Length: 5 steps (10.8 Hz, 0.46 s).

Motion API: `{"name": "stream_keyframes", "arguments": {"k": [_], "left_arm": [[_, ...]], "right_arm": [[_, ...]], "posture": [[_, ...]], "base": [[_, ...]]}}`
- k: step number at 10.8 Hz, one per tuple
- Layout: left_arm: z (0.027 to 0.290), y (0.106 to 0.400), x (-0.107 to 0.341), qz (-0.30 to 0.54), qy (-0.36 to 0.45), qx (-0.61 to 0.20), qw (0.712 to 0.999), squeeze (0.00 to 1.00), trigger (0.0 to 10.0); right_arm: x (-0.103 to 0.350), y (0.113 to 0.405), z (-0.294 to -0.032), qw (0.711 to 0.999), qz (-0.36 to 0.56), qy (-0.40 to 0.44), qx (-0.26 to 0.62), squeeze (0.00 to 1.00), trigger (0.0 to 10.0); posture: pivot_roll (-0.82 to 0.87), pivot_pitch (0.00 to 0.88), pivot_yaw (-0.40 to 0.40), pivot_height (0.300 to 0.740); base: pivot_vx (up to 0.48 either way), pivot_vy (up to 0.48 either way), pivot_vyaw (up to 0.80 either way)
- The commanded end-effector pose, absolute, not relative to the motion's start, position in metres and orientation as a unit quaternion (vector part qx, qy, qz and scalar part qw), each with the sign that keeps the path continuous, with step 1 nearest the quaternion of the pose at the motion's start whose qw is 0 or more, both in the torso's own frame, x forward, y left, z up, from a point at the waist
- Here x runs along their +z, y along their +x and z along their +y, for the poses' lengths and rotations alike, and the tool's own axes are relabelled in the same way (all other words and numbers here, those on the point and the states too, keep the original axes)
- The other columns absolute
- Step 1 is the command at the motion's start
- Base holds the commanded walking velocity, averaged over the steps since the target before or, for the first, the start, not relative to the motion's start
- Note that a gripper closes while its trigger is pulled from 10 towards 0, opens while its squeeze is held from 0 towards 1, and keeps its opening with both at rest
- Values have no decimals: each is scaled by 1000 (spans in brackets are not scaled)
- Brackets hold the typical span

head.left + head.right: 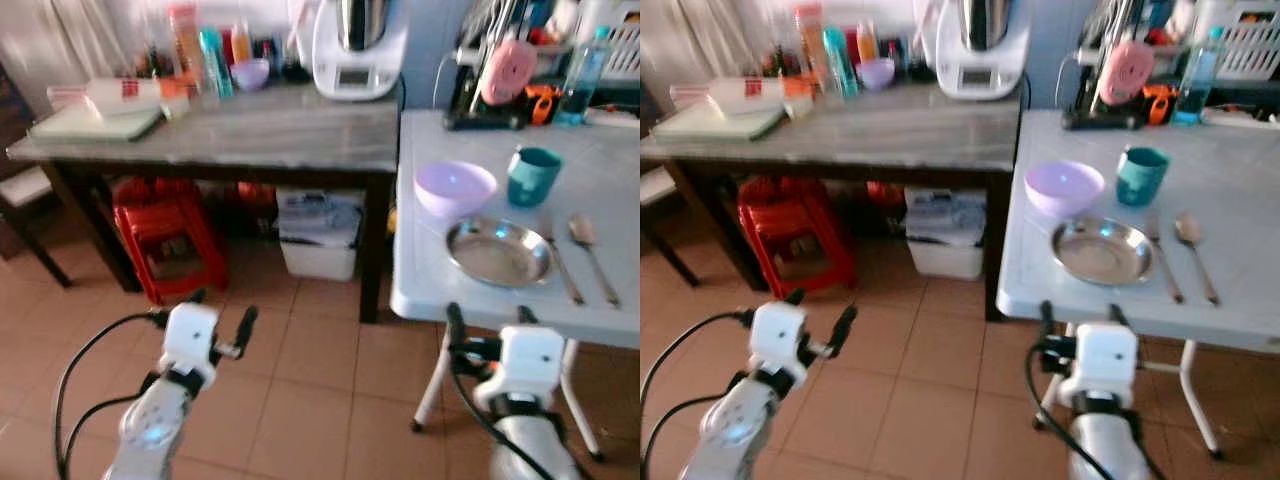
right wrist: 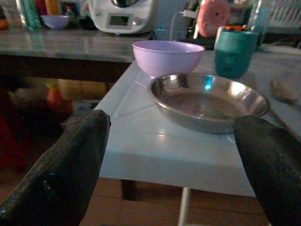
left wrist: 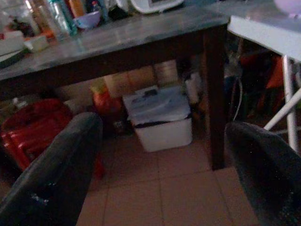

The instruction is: Setting the table

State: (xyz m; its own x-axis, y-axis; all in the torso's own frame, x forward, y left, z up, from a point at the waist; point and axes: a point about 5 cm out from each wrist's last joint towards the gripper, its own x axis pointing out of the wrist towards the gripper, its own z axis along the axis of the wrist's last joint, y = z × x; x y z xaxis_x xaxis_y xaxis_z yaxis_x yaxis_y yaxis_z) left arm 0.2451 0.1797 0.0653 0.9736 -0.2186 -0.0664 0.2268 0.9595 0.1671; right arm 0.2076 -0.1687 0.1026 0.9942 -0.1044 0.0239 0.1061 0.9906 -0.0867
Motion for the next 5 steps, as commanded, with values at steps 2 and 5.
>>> {"name": "stream_keyframes", "arguments": {"k": [2,5], "left_arm": [[177,248,67,19,87,-120,989,0,10000],[175,250,68,17,86,-123,988,0,10000]], "right_arm": [[103,210,-173,997,-10,-44,-60,0,10000],[103,212,-172,997,-11,-44,-58,0,10000]], "posture": [[51,0,97,740],[50,0,99,740]], "base": [[0,-336,0],[0,-335,0]]}}
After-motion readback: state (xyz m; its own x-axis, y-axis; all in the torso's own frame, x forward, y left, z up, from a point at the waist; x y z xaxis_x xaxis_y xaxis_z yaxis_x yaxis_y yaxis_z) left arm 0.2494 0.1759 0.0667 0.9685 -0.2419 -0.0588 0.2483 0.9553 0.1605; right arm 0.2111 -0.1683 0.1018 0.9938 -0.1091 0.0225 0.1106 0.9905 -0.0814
